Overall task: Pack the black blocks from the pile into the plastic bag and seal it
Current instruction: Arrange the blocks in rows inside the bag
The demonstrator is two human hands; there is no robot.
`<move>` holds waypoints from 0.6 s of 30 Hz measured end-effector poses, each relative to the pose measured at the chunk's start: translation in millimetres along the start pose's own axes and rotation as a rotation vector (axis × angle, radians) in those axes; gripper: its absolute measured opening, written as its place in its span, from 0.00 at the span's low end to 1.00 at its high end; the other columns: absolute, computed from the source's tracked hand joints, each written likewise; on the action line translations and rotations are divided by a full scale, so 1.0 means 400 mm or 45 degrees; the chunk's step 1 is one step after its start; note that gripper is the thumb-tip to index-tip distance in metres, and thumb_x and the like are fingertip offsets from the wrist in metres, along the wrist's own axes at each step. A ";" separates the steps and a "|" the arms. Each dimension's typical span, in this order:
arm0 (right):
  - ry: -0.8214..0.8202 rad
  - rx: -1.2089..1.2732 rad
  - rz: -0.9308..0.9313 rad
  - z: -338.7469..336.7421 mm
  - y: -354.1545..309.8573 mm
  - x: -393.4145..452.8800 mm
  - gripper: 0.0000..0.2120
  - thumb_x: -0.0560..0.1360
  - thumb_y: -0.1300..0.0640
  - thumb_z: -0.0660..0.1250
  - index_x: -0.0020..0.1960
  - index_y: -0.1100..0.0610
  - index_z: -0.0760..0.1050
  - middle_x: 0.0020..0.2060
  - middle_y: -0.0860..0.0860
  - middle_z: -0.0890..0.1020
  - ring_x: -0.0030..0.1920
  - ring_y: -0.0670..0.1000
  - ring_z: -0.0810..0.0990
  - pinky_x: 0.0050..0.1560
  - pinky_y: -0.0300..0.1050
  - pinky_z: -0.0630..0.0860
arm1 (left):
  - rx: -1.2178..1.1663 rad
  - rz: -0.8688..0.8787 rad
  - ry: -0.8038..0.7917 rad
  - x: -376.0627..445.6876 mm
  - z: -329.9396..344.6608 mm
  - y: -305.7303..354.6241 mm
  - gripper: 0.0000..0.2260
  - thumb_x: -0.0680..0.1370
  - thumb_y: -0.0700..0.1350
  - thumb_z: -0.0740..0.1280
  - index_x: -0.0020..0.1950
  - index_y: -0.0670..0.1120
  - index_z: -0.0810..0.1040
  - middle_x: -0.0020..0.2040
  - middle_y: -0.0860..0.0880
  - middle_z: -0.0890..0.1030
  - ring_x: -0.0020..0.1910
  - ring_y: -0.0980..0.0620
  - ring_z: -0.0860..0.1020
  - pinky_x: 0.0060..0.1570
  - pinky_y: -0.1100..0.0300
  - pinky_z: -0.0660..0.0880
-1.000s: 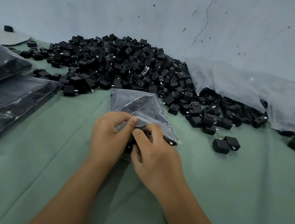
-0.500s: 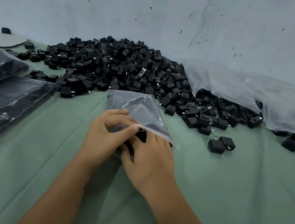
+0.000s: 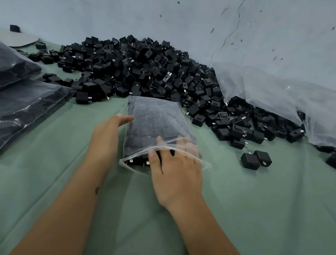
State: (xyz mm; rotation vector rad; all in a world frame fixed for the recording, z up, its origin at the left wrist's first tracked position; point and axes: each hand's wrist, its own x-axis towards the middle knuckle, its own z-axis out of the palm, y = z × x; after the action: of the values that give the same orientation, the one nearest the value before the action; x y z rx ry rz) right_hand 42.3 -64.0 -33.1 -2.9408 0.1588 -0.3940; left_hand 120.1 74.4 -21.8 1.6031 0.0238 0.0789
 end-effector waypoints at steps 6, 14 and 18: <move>0.012 0.059 0.015 -0.006 0.002 -0.001 0.28 0.78 0.38 0.38 0.75 0.40 0.59 0.70 0.57 0.71 0.74 0.58 0.57 0.74 0.55 0.53 | -0.172 0.024 -0.120 0.039 0.016 0.029 0.13 0.77 0.54 0.59 0.54 0.58 0.82 0.60 0.61 0.79 0.62 0.63 0.73 0.61 0.60 0.64; 0.020 0.053 0.032 0.011 0.007 0.014 0.32 0.76 0.37 0.35 0.77 0.43 0.55 0.68 0.53 0.74 0.73 0.56 0.61 0.73 0.52 0.55 | -0.276 0.007 0.013 0.092 0.033 -0.006 0.13 0.73 0.55 0.59 0.47 0.62 0.84 0.60 0.59 0.77 0.65 0.59 0.70 0.55 0.63 0.63; -0.037 0.118 0.079 0.011 0.006 0.016 0.31 0.77 0.36 0.36 0.78 0.42 0.51 0.75 0.56 0.62 0.76 0.56 0.52 0.75 0.53 0.50 | -0.309 -0.007 0.012 0.099 0.046 -0.003 0.13 0.71 0.56 0.60 0.46 0.63 0.84 0.63 0.59 0.75 0.65 0.60 0.67 0.61 0.59 0.61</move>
State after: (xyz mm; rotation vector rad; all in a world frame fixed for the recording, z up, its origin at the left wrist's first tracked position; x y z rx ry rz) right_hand 49.4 -66.6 -36.4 -2.8408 0.2211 -0.3403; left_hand 160.8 58.7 -22.1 1.3599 0.0249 0.0816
